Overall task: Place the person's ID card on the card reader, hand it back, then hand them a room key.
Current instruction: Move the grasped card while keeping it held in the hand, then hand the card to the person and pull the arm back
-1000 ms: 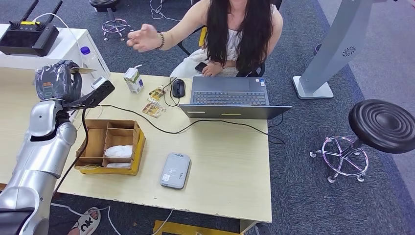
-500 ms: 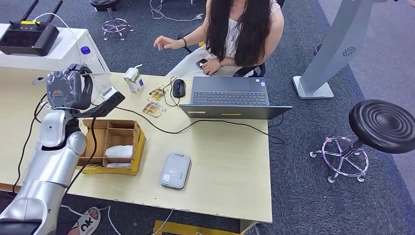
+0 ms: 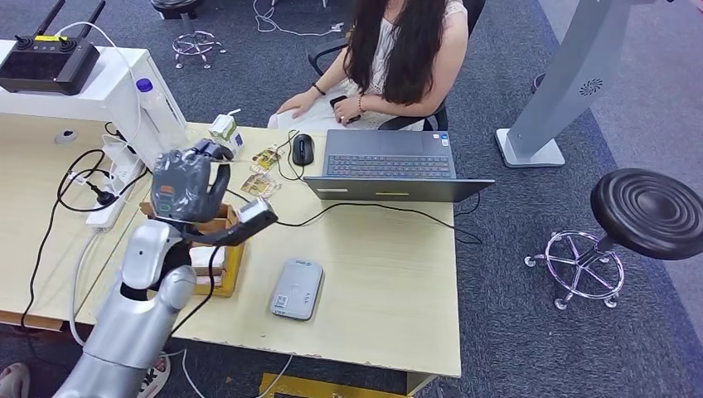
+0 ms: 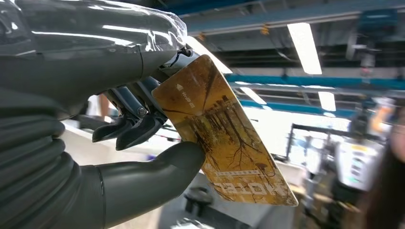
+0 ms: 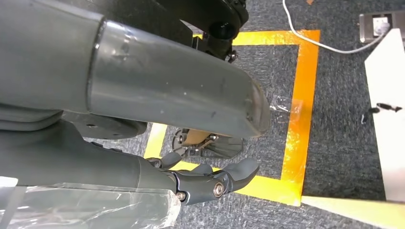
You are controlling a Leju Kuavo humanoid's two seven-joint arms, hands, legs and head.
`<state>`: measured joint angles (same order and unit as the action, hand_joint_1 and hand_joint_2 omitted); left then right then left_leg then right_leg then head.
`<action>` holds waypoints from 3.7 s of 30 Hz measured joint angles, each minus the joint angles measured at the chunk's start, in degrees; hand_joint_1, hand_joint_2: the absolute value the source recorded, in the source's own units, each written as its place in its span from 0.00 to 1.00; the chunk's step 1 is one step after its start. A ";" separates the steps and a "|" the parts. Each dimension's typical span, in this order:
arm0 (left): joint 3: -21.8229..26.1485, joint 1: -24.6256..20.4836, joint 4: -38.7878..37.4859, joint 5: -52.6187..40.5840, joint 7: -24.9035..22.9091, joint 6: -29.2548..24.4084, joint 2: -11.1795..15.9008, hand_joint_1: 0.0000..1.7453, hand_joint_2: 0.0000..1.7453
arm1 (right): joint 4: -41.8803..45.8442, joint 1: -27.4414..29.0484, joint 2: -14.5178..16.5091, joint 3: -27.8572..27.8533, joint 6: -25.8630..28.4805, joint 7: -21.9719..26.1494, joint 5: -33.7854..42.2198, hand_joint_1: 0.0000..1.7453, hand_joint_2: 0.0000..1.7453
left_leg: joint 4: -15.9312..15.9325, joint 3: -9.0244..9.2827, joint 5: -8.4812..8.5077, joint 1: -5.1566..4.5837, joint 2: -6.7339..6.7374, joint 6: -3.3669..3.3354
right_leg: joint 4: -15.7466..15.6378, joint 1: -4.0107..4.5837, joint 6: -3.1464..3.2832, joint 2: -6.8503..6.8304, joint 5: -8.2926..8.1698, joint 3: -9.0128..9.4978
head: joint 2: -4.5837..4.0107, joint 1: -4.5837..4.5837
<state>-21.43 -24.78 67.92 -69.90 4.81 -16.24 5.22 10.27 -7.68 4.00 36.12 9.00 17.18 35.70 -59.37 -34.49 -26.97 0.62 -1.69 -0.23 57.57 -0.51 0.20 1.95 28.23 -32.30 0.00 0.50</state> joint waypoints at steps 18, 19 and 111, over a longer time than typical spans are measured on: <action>-10.76 5.86 3.62 1.71 -2.18 4.59 -4.39 1.00 1.00 | -0.07 0.36 0.00 -1.10 0.26 -0.21 0.14 0.00 0.00 | 0.00 0.00 0.01 0.01 -0.01 0.00 | 0.01 0.01 0.00 -0.02 -0.01 -0.01 | 0.00 0.01; -10.97 5.96 3.14 1.86 -2.17 5.04 -4.68 1.00 1.00 | -0.07 0.35 0.00 -1.13 0.26 -0.21 0.14 0.00 0.00 | 0.00 0.00 0.01 0.01 -0.01 0.00 | 0.00 0.01 0.00 -0.02 -0.01 -0.01 | 0.00 0.01; -5.15 23.67 -1.64 -1.52 -14.92 6.44 -4.03 1.00 1.00 | -0.87 2.72 -1.15 -2.84 2.42 -2.04 0.32 0.00 0.00 | 0.04 0.00 0.01 0.02 -0.06 0.00 | 0.01 0.01 0.01 -0.07 0.01 0.02 | 0.00 0.02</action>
<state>-26.58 -1.11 66.28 -71.42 -10.11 -9.81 1.20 9.40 -4.96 2.85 33.28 11.43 15.14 36.02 -59.33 -34.49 -26.96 0.64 -1.76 -0.23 57.58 -0.49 0.21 1.88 28.23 -32.29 0.00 0.52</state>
